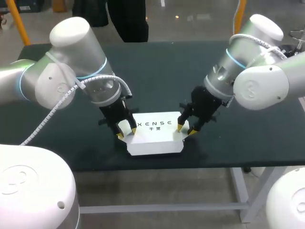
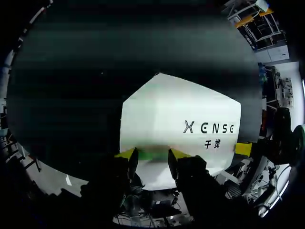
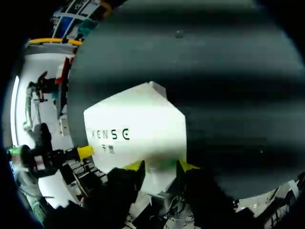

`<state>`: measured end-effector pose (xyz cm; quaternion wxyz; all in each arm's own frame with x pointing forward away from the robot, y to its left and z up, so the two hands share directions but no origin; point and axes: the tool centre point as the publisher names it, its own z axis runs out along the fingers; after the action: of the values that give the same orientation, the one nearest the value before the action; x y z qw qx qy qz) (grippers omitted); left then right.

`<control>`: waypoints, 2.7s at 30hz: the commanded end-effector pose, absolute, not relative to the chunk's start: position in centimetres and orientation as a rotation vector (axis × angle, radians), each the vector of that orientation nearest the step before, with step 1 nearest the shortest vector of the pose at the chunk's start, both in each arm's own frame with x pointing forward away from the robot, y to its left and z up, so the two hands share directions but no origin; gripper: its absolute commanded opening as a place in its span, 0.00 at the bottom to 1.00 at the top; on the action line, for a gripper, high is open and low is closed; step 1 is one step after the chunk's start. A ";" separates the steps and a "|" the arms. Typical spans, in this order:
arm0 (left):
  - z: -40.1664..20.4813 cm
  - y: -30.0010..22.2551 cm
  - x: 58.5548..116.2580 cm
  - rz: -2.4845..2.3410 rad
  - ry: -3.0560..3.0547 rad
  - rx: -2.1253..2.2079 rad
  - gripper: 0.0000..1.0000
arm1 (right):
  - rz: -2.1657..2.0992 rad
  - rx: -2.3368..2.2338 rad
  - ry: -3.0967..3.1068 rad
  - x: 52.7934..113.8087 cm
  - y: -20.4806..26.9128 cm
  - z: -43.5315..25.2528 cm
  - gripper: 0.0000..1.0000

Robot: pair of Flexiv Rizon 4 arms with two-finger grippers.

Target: Assemble the packaging by folding the flat box into shape, placing the metal phone stand inside, and closing the box properly

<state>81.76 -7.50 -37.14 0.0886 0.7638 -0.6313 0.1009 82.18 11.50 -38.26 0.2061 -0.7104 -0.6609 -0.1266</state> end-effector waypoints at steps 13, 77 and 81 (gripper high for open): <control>-37.5 -7.8 82.1 0.304 -1.868 2.277 0.45 | -0.360 -1.958 -1.827 82.3 11.4 -38.0 0.56; -38.6 -7.9 81.7 0.449 -1.906 2.157 0.45 | -0.500 -1.867 -1.838 82.9 12.6 -39.0 0.62; -38.7 -7.8 81.8 0.454 -1.903 2.152 0.46 | -0.509 -1.862 -1.834 83.1 12.6 -39.0 0.62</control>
<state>81.76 -7.70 -37.75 0.1157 0.7352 -0.6500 0.1539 82.82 12.48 -38.80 0.2322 -0.6813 -0.6691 -0.1852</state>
